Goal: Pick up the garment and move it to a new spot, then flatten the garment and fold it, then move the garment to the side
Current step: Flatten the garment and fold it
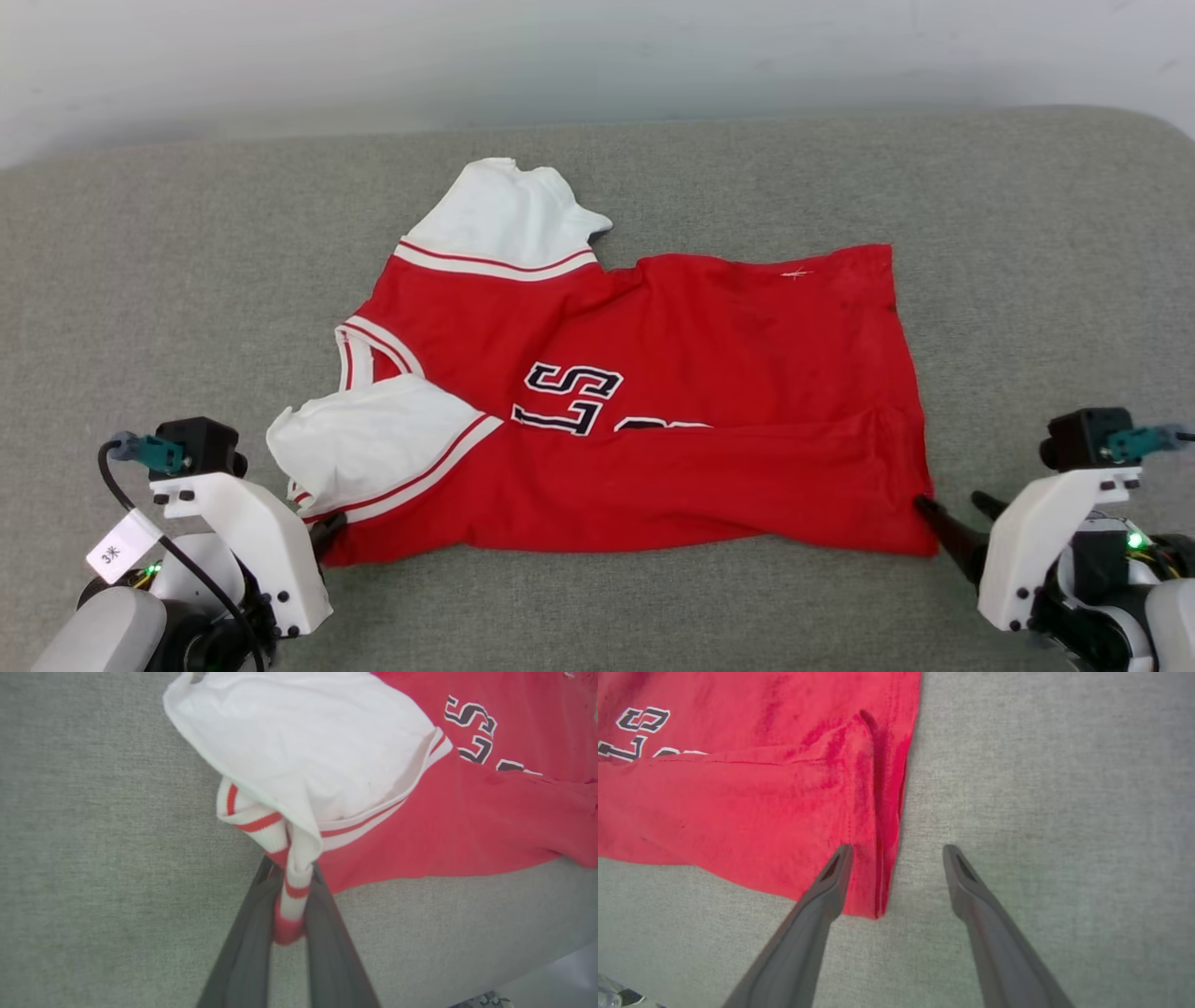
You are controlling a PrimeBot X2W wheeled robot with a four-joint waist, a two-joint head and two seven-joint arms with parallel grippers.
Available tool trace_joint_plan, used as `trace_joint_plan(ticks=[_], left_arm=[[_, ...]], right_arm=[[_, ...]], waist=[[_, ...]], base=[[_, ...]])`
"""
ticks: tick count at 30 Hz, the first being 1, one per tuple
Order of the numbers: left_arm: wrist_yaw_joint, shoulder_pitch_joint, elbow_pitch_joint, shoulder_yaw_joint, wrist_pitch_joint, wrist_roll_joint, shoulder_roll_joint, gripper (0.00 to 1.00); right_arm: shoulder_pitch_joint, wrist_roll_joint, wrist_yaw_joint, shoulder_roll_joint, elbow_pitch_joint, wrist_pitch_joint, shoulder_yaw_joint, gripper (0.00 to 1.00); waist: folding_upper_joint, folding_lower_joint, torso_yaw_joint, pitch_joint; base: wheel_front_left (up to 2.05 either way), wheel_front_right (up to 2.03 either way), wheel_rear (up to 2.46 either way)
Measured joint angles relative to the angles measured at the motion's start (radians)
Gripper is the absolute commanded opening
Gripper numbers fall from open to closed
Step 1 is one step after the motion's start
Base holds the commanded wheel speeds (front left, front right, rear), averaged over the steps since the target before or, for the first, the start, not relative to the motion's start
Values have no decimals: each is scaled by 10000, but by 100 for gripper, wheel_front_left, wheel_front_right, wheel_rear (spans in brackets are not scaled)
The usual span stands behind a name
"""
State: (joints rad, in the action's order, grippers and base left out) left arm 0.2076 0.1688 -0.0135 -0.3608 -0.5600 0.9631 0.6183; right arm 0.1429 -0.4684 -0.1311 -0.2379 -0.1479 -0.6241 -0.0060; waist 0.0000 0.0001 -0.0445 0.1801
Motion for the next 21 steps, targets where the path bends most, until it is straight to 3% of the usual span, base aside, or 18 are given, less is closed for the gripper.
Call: trace_joint_plan(ticks=[11,12,14,21], left_arm=[[40,198,251,-123,144,-155,-123,0],[38,198,228,-127,169,-167,-125,0],[31,198,192,-130,228,-173,-136,0],[-33,-42,219,-176,552,-401,-67,0]], right_arm=[[630,-345,10,-56,-834,-890,1204,100],[667,-364,21,-63,-903,-901,1264,52],[799,-460,21,-102,-1070,-903,1377,0],[929,-665,0,-343,-1246,-635,1670,0]], waist=[[0,-1,364,575],[0,-1,365,599],[0,-1,347,612],[0,0,279,168]], base=[[0,0,0],[0,0,0],[0,0,0],[0,0,0]])
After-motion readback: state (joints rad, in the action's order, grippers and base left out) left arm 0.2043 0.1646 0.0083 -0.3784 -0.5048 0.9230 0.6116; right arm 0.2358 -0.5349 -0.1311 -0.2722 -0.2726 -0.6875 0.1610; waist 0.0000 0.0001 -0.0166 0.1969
